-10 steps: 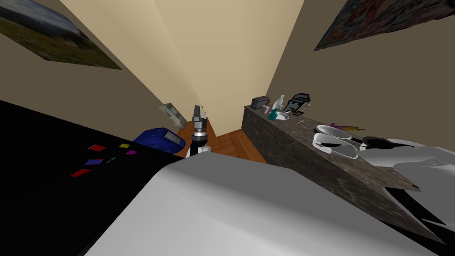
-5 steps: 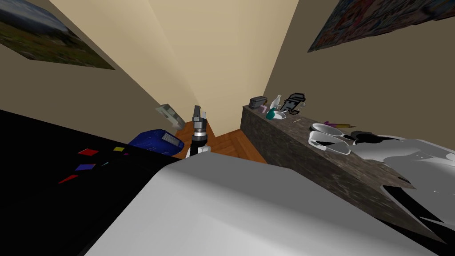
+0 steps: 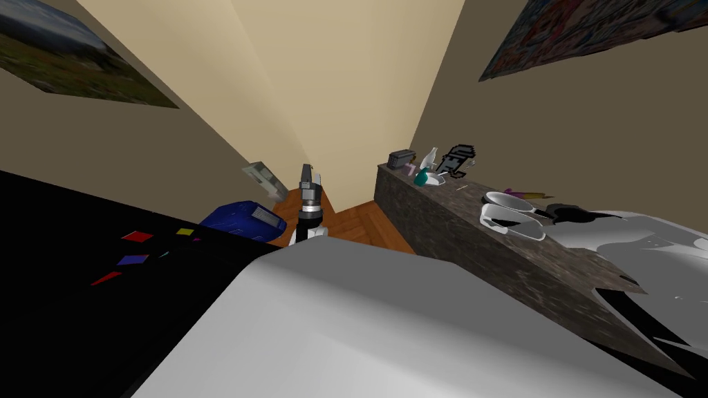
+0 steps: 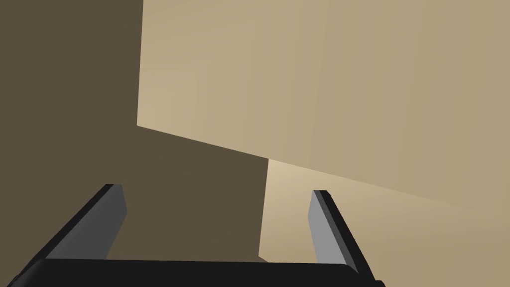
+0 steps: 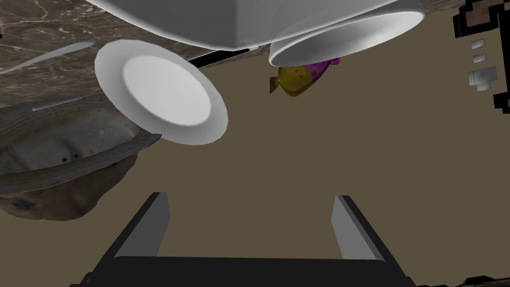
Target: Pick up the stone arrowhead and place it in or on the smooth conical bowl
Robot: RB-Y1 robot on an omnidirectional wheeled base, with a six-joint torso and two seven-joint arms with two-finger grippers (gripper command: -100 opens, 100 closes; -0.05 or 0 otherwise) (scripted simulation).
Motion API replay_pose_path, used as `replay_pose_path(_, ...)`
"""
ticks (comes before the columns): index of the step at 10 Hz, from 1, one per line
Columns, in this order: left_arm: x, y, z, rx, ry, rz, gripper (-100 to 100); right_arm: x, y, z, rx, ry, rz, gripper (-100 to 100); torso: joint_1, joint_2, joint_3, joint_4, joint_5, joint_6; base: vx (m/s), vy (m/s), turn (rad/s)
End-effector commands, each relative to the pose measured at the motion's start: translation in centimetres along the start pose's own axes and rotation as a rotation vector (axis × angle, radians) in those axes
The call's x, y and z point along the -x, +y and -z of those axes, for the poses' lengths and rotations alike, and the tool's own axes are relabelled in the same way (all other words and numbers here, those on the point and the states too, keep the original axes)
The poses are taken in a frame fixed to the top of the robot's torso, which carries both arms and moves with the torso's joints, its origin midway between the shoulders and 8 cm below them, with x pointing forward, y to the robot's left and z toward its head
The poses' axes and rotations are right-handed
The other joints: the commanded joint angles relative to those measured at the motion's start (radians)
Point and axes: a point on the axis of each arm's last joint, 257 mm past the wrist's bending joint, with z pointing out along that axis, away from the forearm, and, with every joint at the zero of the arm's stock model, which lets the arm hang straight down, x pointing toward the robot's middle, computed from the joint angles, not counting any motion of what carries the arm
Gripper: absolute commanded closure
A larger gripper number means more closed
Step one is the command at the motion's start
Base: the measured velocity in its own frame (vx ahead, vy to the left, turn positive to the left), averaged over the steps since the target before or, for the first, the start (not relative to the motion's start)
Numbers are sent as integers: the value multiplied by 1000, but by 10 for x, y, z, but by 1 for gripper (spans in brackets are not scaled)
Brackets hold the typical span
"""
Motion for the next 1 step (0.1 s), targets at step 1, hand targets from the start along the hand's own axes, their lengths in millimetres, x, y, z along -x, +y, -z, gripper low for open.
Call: replay_pose_path(1,0,0,0,0,0,0,0,0,0,0,0,0,0,0,0,0,0,0,0,0,0,0,0)
